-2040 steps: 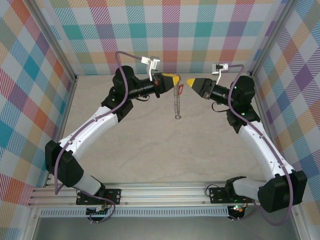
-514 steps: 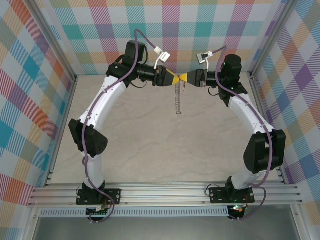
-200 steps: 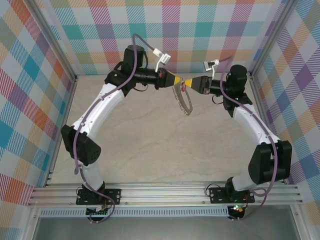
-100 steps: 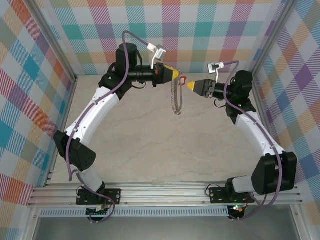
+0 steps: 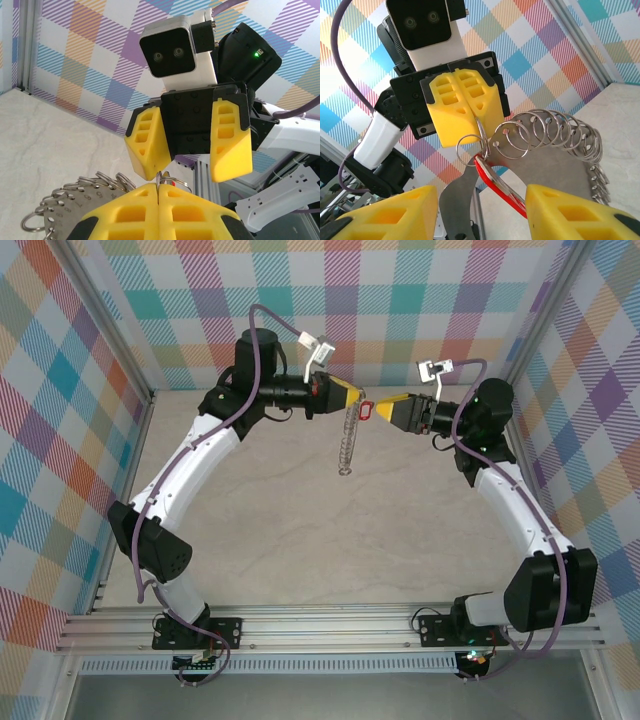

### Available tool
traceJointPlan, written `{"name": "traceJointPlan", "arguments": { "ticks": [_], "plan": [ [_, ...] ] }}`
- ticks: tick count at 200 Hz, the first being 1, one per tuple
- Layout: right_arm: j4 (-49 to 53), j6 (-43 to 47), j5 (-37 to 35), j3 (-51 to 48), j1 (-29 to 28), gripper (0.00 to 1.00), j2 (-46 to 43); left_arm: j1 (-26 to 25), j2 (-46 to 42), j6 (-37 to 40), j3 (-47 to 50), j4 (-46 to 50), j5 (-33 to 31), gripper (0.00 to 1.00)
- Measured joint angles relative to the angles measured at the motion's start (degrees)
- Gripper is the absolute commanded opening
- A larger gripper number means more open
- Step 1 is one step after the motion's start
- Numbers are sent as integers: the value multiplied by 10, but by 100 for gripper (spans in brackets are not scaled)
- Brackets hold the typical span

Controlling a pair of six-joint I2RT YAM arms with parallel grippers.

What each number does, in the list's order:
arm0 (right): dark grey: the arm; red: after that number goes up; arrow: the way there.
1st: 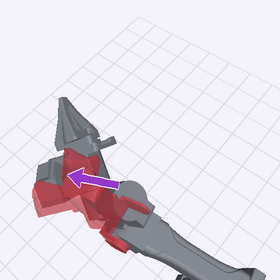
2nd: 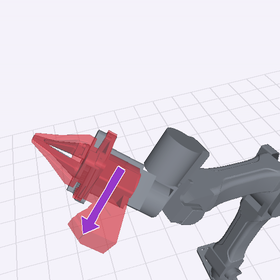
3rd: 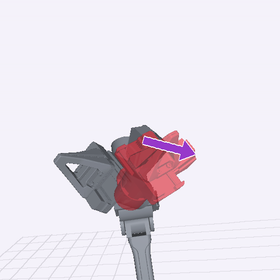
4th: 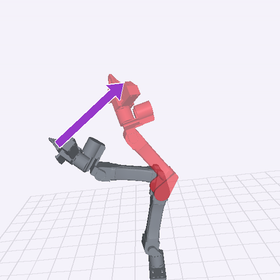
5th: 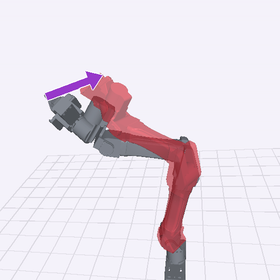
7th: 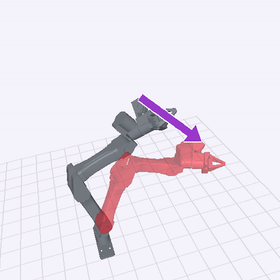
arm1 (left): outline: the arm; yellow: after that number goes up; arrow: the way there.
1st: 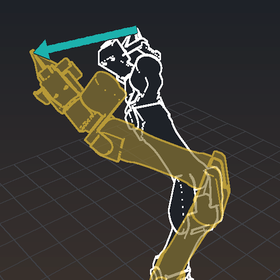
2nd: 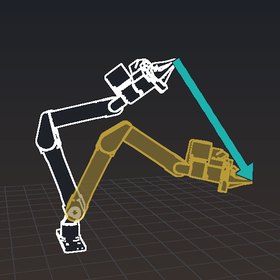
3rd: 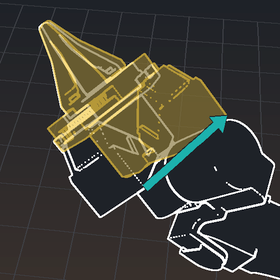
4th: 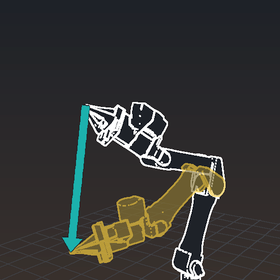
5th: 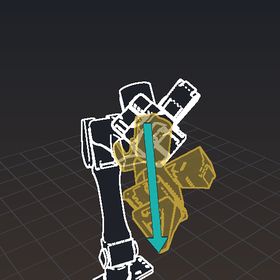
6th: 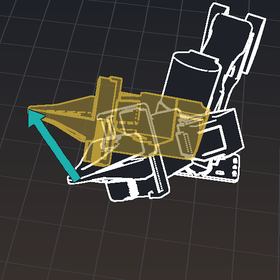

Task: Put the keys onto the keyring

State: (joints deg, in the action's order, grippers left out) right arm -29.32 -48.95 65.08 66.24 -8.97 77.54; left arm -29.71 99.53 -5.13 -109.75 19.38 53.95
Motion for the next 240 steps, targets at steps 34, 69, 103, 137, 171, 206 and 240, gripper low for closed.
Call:
{"name": "traceJointPlan", "arguments": {
  "ticks": [34, 69, 103, 137, 171, 206, 240],
  "plan": [
    [-17, -14, 10, 2, -1, 48, 9, -5, 1, 0, -7, 2, 0, 0],
    [-20, -17, 12, 6, -5, 45, 14, -12, 1, 0, -20, 2, 0, 0],
    [-22, -17, 12, 7, -10, 38, 16, -17, 2, 0, -23, 4, 0, 0],
    [-26, -17, 14, 7, -17, 26, 16, -17, 4, 0, -28, 10, 0, 0],
    [-28, -16, 21, 7, -20, 4, 16, -17, 4, 1, -29, 15, -7, 0],
    [-19, -7, 20, 6, -20, 0, 10, -17, 5, 2, -29, 15, -15, 0],
    [3, 10, 18, -3, -20, 0, -5, -18, 5, -1, -29, 10, -27, 0]
  ]
}}
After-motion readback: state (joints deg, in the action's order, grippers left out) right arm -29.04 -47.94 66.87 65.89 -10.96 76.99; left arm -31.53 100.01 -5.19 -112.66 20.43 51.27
